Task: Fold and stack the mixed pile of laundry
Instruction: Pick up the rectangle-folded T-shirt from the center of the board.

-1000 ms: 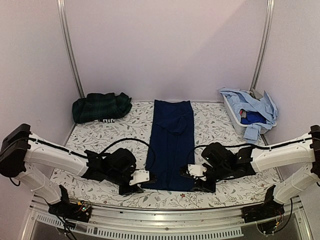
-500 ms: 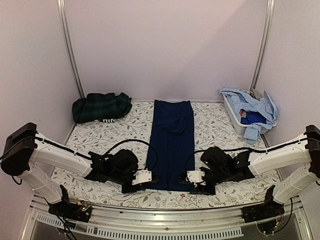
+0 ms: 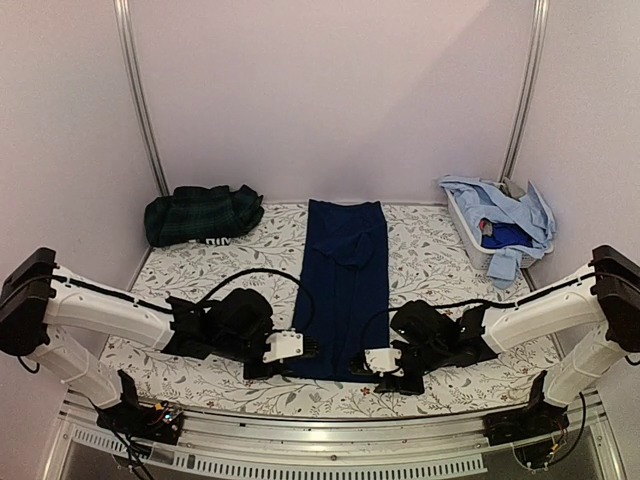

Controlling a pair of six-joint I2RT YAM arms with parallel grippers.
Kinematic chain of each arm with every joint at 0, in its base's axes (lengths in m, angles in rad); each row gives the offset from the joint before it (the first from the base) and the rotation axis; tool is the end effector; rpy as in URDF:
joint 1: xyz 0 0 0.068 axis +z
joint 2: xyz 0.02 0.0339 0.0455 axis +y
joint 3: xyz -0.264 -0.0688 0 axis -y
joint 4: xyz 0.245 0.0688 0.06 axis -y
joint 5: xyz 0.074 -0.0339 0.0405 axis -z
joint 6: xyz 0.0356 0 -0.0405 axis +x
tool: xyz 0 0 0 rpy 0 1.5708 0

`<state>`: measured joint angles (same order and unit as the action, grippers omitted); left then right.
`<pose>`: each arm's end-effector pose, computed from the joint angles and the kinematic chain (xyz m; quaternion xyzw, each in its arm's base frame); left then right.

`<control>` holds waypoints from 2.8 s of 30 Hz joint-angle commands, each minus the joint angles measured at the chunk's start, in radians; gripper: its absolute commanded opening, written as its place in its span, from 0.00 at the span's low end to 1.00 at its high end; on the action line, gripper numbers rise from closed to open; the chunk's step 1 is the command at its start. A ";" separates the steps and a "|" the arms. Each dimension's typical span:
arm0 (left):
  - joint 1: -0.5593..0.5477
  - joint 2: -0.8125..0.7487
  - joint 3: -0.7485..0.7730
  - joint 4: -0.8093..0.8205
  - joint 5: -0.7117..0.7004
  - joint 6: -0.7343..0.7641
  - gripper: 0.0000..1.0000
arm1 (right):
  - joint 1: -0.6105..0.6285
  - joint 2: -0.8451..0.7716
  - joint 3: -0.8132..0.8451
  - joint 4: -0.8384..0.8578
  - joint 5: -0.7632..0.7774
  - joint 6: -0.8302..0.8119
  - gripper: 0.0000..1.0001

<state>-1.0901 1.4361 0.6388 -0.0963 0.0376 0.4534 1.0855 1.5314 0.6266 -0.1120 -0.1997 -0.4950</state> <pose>0.1224 -0.2376 0.1563 0.6622 0.6715 -0.1208 0.3099 0.1176 0.2381 0.1291 -0.6992 0.6541 0.1709 0.2324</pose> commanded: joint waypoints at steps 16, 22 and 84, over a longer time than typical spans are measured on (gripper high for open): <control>-0.010 0.224 0.033 0.013 0.048 0.029 0.29 | 0.036 0.062 -0.016 -0.008 0.077 0.015 0.21; -0.012 0.215 0.056 -0.002 0.054 0.027 0.10 | 0.035 0.075 0.007 -0.001 0.159 0.042 0.04; -0.008 0.139 0.094 0.015 0.043 -0.010 0.00 | 0.027 0.052 0.098 -0.117 0.193 0.119 0.00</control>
<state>-1.0912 1.6100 0.7246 -0.0990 0.0933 0.4572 1.1179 1.6047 0.7212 -0.1455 -0.0624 -0.4023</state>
